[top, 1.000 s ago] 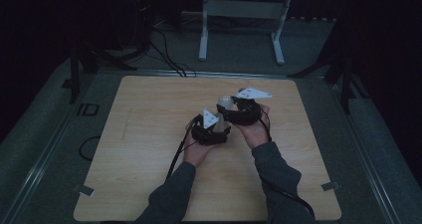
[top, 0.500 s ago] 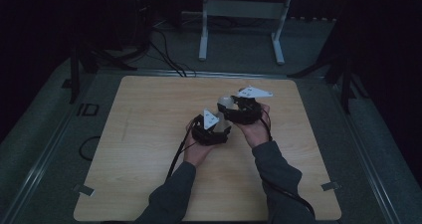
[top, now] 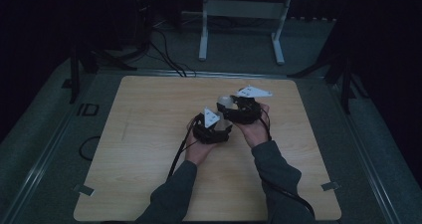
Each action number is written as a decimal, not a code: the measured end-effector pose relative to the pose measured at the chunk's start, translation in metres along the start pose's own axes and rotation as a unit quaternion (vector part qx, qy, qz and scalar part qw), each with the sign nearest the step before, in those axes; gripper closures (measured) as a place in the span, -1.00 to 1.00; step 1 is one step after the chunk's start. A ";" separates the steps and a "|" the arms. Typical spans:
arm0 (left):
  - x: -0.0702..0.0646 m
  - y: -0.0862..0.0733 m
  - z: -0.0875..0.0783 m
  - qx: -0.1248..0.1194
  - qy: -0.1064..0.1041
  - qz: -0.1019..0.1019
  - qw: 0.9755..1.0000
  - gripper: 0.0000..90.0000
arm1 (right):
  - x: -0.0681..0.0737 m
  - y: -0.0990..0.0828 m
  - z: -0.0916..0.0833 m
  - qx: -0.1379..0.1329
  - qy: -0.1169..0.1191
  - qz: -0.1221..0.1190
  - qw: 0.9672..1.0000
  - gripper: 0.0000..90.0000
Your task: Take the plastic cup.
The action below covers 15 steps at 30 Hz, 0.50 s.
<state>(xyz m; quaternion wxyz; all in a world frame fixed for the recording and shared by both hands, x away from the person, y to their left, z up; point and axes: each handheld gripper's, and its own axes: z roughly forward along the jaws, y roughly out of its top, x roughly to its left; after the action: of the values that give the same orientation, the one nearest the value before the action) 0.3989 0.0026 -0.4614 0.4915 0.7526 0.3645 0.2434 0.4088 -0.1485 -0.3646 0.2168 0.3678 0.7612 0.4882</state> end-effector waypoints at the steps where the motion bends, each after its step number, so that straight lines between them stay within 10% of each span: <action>1: 0.000 0.000 0.000 0.000 0.002 0.000 1.000 -0.56 | 0.000 0.000 0.000 0.000 0.000 0.000 1.000 -0.13; 15: -0.001 -0.001 -0.001 -0.002 0.010 0.005 1.000 -0.53 | 0.000 0.003 -0.002 -0.007 -0.002 0.002 1.000 -0.13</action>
<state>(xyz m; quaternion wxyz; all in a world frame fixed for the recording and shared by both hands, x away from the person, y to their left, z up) 0.3976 0.0021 -0.4619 0.4881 0.7511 0.3650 0.2538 0.4086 -0.1485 -0.3614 0.2194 0.3687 0.7567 0.4932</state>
